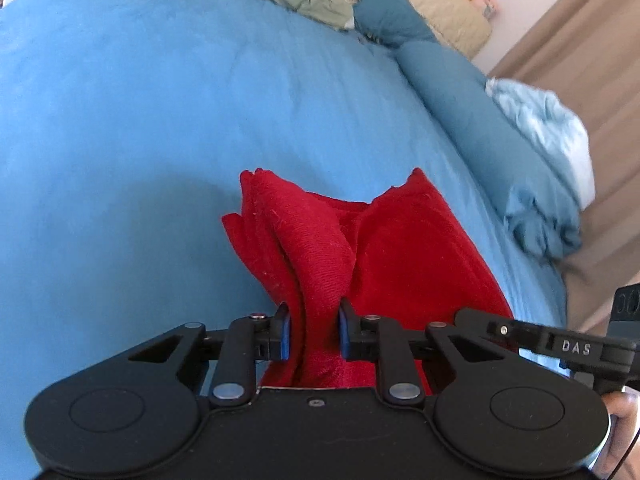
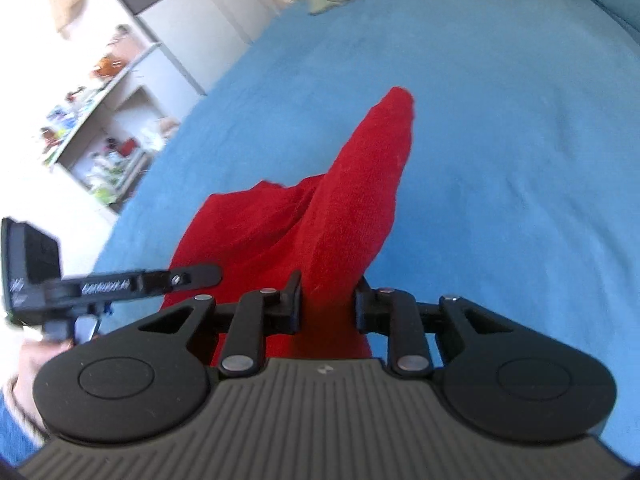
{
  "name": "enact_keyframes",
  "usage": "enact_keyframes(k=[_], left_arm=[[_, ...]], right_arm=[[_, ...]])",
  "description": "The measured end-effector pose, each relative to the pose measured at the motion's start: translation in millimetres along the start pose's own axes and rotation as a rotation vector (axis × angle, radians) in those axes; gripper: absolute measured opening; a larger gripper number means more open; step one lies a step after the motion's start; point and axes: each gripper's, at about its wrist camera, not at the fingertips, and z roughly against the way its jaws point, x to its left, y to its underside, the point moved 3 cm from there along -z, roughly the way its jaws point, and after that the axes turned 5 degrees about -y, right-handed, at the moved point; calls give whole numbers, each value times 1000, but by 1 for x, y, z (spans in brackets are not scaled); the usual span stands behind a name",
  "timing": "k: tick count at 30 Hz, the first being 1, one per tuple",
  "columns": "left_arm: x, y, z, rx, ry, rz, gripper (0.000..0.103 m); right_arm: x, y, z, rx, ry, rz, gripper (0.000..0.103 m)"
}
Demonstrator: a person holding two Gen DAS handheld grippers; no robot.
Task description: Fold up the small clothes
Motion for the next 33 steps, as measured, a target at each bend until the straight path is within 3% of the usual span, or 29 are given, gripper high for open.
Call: enact_keyframes(k=[2, 3, 4, 5, 7, 11, 16, 18, 22, 24, 29, 33], left_arm=[[-6, 10, -7, 13, -59, -8, 36], [-10, 11, -5, 1, -100, -25, 42], [-10, 15, 0, -17, -137, -48, 60], [-11, 16, 6, -46, -171, -71, 81], [-14, 17, 18, -108, -222, -108, 91], [-14, 22, 19, -128, -300, -166, 91], [-14, 48, -2, -75, -367, -257, 91], [-10, 56, -13, -54, -403, -291, 91], [-6, 53, -14, -52, -402, -267, 89], [-11, 50, -1, -76, -420, -283, 84], [-38, 42, 58, -186, -416, -294, 87], [-67, 45, 118, -287, -440, -295, 103]], right_arm=[[-13, 12, 7, 7, 66, -28, 56], [-18, 16, 10, 9, 101, -32, 74], [-20, 19, 16, -3, 124, -32, 92], [-21, 22, 25, -33, 132, -19, 99], [-21, 27, 40, -76, 153, 26, 103], [-25, 35, 37, -39, 249, 105, 103], [-40, 52, 11, 34, 350, 162, 103], [-47, 62, 10, 26, 347, 161, 103], [-50, 63, 13, 2, 336, 119, 103], [-42, 61, 24, -19, 343, 132, 103], [-6, 57, 73, -101, 327, 196, 103], [32, 57, 122, -167, 343, 221, 103]])
